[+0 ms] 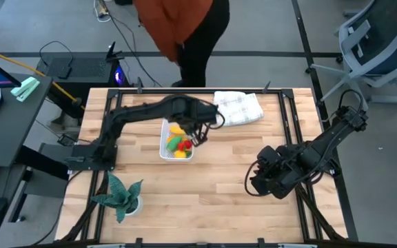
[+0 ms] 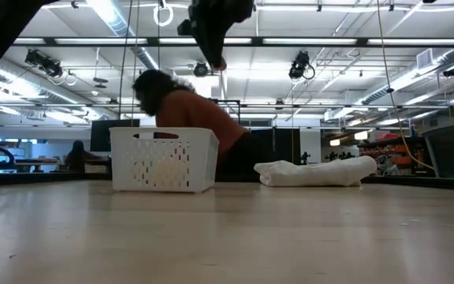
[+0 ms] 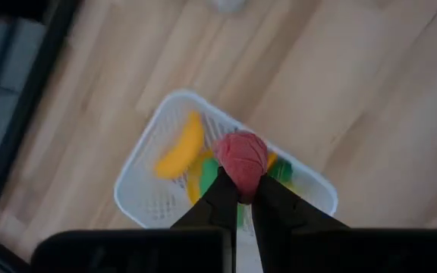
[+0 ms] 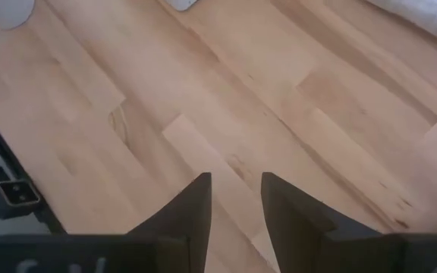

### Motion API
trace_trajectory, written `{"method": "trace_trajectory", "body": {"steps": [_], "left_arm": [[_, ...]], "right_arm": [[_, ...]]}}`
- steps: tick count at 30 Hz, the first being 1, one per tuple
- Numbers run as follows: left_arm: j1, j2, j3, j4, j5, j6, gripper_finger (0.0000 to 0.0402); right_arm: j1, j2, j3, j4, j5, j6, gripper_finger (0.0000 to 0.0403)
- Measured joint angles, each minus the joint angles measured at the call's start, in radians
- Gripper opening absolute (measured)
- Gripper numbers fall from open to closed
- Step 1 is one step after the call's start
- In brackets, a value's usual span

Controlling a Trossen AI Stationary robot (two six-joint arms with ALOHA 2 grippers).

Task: Pick and placing Produce into tupperware
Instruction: Put the peach into the transparent bin

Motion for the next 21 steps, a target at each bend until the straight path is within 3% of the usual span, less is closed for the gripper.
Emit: {"method": "trace_trajectory", "body": {"steps": [4, 11, 18, 21], "left_arm": [[0.052, -0.007, -0.097, -0.002, 0.07, 0.029, 0.0025], [0.081, -0.057, -0.406, 0.0, 0.101, 0.053, 0.0024], [0.078, -0.083, -0.652, 0.209, 0.109, 0.042, 0.0034], [0.08, -0.087, -0.736, 0.301, 0.185, 0.052, 0.0036]], "right_arm": [[0.039, 0.0, 0.0, 0.0, 0.002, 0.037, 0.0124], [0.093, 0.0, 0.0, -0.002, 0.081, 0.086, 0.0124], [0.085, 0.0, 0.0, -0.003, 0.155, 0.085, 0.0124], [0.072, 0.0, 0.0, -0.003, 0.158, 0.084, 0.0124]]}}
